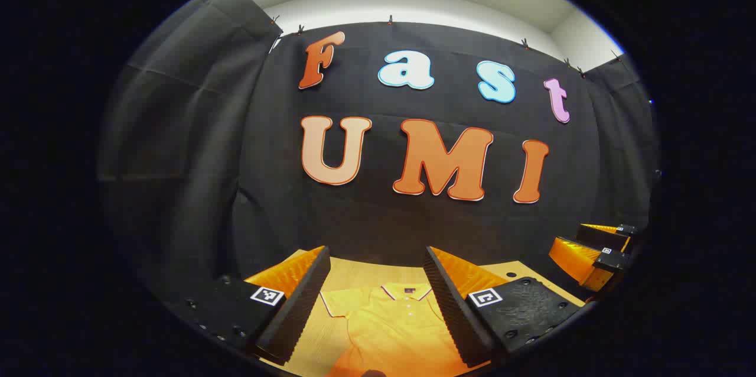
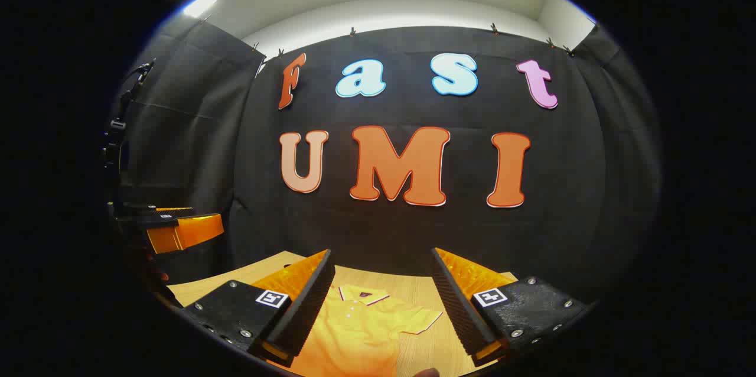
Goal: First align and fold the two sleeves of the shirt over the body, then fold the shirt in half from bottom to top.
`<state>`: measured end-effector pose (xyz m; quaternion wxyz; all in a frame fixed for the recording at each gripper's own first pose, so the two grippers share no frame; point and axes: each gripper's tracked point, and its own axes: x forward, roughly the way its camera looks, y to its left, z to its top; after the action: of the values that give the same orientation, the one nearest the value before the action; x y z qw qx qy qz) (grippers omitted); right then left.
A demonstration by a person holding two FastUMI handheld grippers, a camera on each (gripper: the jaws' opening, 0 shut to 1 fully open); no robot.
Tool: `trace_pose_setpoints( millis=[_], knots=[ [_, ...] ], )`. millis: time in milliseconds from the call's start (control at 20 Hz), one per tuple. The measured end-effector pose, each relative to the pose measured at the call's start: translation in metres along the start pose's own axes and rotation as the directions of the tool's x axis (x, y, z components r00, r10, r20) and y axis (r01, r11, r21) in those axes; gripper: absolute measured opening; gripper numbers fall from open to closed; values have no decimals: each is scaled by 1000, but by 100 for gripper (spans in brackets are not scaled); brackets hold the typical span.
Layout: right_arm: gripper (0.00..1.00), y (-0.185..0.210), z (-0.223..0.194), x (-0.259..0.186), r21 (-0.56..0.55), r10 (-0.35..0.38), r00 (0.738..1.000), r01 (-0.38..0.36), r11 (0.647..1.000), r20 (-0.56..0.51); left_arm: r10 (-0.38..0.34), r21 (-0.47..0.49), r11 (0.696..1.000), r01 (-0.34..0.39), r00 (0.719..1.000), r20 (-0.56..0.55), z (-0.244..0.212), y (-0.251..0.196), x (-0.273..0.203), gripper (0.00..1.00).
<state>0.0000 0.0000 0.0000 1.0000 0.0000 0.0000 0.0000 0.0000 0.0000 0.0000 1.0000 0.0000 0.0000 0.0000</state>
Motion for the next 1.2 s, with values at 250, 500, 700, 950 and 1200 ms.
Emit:
trace_pose_setpoints(
  millis=[250,500,700,950,1200],
  knots=[
    [98,-8,-11,19,23,29,1000,-28,999,-10,-32,63,997,33,999,-11,-13,-35,20,98],
    [98,-21,-18,40,19,45,999,-45,999,-17,-16,63,998,17,1000,-20,-19,-47,39,97],
    [98,-29,-27,50,23,66,998,-66,998,-24,35,59,998,-32,998,-50,-33,-42,48,98],
    [98,-26,-39,60,3,72,996,-72,997,-46,50,59,997,-45,996,-76,-44,-35,47,98],
    [98,-20,-40,74,0,-12,998,12,1000,-62,-10,101,995,15,998,-56,-35,-19,67,98]
  ],
)
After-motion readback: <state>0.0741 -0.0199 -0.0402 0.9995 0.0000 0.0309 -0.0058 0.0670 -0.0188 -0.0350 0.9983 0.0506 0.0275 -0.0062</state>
